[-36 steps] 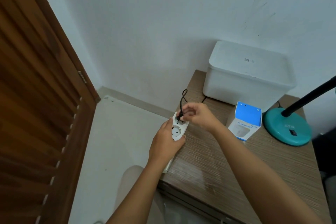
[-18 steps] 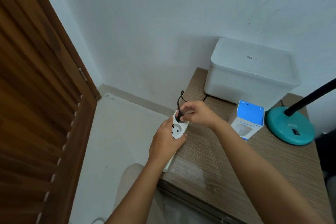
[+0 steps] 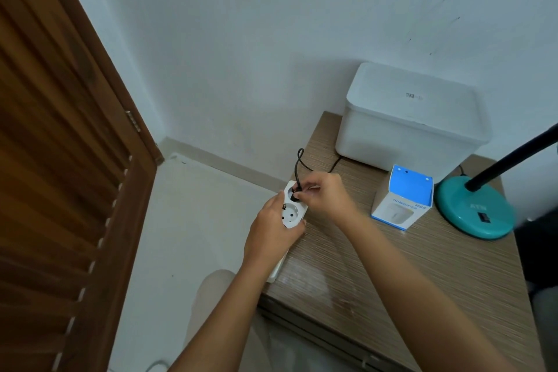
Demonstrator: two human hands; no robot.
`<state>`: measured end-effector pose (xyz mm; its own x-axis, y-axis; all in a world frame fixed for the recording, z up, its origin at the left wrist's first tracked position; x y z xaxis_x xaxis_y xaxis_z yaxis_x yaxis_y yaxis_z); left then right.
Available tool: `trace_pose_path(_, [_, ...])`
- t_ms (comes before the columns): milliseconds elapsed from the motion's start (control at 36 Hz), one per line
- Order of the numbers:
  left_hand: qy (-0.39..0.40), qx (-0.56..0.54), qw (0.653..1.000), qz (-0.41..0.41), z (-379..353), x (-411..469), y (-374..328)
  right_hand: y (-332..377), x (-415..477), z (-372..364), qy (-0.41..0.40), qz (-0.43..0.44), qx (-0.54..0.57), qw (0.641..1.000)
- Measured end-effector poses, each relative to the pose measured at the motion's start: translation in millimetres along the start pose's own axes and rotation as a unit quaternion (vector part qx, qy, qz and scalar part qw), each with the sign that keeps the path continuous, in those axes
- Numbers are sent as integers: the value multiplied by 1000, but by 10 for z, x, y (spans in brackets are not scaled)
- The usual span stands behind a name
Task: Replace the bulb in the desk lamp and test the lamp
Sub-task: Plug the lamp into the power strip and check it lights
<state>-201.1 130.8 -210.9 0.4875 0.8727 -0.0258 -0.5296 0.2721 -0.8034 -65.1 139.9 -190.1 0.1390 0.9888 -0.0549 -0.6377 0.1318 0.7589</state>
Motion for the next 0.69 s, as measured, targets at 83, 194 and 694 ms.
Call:
trace_pose_path(83, [1, 4, 1000, -2, -6, 1, 5, 11, -12, -25, 4, 1, -23, 1000])
trace_pose_path(194, [4, 8, 1000, -2, -1, -7, -4, 64, -26, -18, 11, 0, -43, 999])
trace_pose_path(694, [22, 61, 996, -55, 144, 135, -775, 158, -790, 1150, -42, -81, -74, 993])
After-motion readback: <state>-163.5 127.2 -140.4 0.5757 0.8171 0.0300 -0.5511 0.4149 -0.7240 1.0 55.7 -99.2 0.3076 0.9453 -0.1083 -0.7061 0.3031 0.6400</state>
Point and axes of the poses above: each hand's wrist, its own x-axis towards the middle knuckle, its own z-axis out of the back of the hand, y = z × x, the point moved 6 cm from there along x, towards the middle knuckle, and after that the axes turned 8 degrees about y, right-handed, at the moved point
